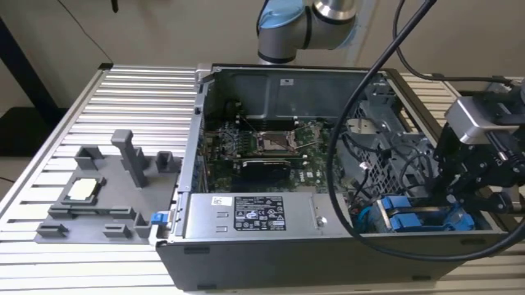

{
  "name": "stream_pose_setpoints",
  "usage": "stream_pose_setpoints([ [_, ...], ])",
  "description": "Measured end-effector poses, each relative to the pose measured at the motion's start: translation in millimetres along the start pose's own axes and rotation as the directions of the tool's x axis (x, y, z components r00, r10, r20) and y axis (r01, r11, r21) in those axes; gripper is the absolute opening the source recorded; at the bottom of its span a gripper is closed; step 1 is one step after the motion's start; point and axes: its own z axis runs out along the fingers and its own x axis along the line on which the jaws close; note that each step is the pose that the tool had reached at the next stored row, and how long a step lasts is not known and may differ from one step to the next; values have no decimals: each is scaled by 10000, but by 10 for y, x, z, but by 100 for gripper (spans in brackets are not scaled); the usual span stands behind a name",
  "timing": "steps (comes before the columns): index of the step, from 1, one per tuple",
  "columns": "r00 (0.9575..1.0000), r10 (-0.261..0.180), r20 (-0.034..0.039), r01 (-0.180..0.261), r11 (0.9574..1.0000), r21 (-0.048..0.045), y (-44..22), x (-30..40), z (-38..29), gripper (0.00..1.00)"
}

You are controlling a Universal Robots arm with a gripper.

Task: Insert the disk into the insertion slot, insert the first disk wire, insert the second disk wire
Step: 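Insert the first disk wire, then insert the second disk wire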

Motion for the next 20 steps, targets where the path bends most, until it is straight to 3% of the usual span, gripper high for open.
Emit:
stream_pose_setpoints([
  [13, 10000, 0, 2, 0, 10000, 0, 27, -72, -579, 27],
  [17, 10000, -1, 5, 1, 10000, 0, 27, -76, -582, 27],
  [20, 10000, 0, 4, 0, 10000, 0, 28, -166, -571, 27],
])
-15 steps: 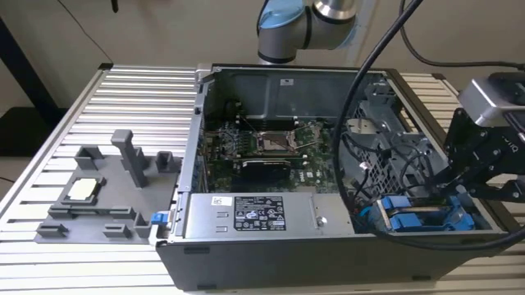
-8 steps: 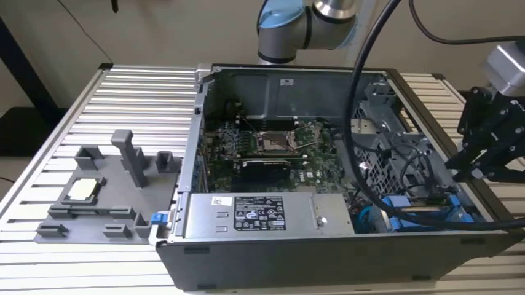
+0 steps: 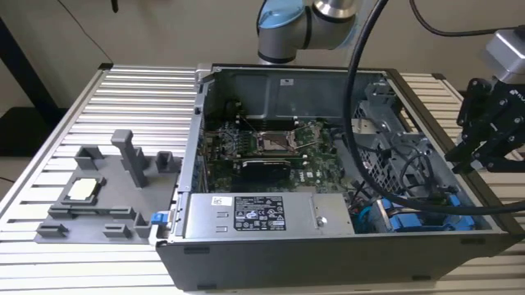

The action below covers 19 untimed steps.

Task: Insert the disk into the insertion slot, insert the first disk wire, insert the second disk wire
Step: 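Insert the second disk wire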

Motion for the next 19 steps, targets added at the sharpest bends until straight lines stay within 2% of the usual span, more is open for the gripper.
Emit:
stream_pose_setpoints([
  [7, 10000, 0, -1, 0, 10000, 0, 7, -310, 39, 27],
  [9, 10000, 2, 0, -2, 10000, 2, 26, -378, 49, 27],
  [13, 10000, -9, -1, 9, 10000, 79, 200, -390, 60, 27],
  [19, 10000, -40, -3, 40, 9995, 326, 473, -389, 83, 27],
])
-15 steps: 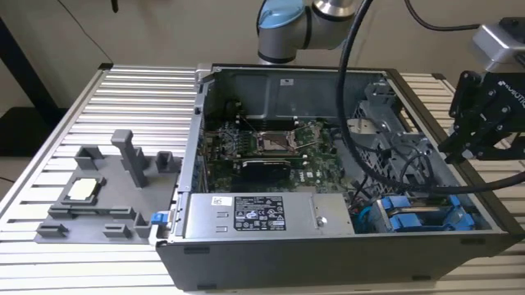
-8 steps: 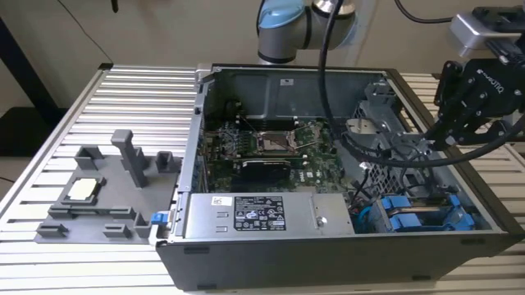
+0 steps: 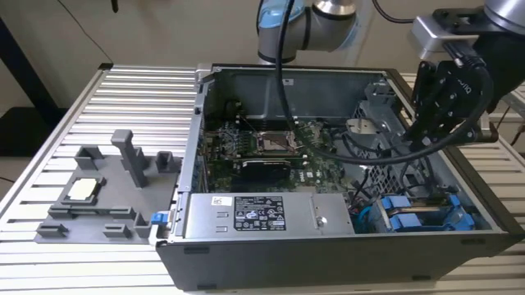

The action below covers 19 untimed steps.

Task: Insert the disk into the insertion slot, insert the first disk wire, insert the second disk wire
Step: 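Insert the second disk wire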

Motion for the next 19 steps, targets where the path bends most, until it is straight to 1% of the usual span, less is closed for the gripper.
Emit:
stream_pose_setpoints([
  [3, 10000, -18, -1, 18, 9999, 142, 135, 0, 10, 27],
  [7, 10000, -52, -5, 52, 9991, 418, 318, 2, 36, 27],
  [8, 10000, -61, -8, 62, 9988, 480, 346, 2, 41, 27],
  [11, 9999, -75, -71, 79, 9983, 580, 372, 1, 49, 27],
  [12, 9999, -85, -116, 92, 9979, 644, 385, -4, 54, 27],
  [13, 9998, -99, -195, 112, 9975, 691, 393, -14, 59, 27],
  [14, 9995, -114, -297, 135, 9972, 729, 400, -26, 63, 27],
  [16, 9985, -143, -524, 185, 9966, 800, 414, -46, 71, 27],
  [17, 9981, -156, -599, 205, 9963, 836, 424, -61, 78, 27],
  [18, 9979, -163, -624, 217, 9959, 874, 439, -77, 91, 27],
  [19, 9979, -170, -629, 227, 9955, 919, 457, -88, 105, 27],
])
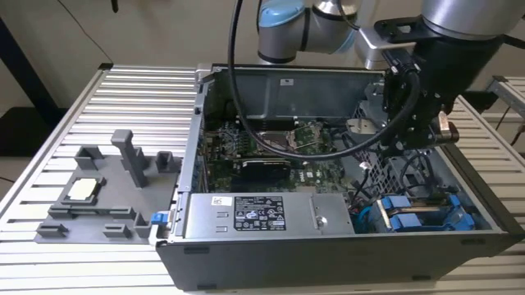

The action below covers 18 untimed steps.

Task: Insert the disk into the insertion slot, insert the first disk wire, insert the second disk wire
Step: 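Insert the second disk wire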

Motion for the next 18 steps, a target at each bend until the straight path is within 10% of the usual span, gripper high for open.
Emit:
stream_pose_setpoints([
  [18, 9994, -244, -252, 267, 9952, 943, 232, -93, 143, 27],
])
